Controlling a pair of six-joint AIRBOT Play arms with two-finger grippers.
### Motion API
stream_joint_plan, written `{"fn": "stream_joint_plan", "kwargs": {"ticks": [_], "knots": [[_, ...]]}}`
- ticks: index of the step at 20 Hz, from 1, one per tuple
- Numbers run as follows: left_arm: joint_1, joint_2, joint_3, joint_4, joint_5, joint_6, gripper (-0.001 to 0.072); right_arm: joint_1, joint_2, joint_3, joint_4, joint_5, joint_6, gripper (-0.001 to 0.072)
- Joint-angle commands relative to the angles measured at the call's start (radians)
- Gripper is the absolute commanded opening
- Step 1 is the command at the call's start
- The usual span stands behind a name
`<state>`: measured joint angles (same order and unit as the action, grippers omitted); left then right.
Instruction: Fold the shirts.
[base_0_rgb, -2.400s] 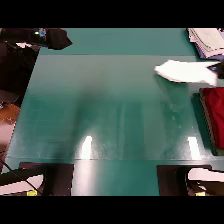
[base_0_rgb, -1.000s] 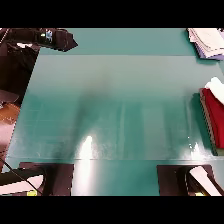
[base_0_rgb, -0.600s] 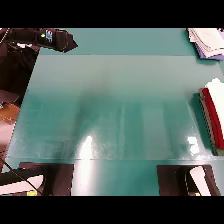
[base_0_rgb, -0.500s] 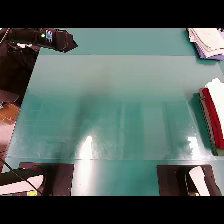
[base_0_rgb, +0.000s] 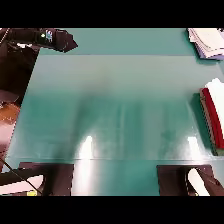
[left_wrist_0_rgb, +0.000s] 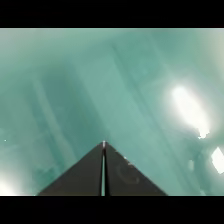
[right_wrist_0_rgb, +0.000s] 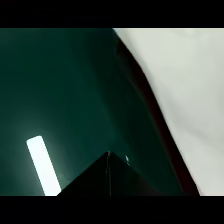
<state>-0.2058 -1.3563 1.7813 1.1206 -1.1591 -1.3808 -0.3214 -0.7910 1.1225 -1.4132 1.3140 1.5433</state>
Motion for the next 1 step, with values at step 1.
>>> {"fn": "stream_joint_plan", "kwargs": {"ticks": [1], "knots": [[0.000, 0.001, 0.000, 0.000, 0.000, 0.000, 0.0027, 0.079, 0.001, 0.000, 0.005, -0.002, 0.001, 0.0014]]}}
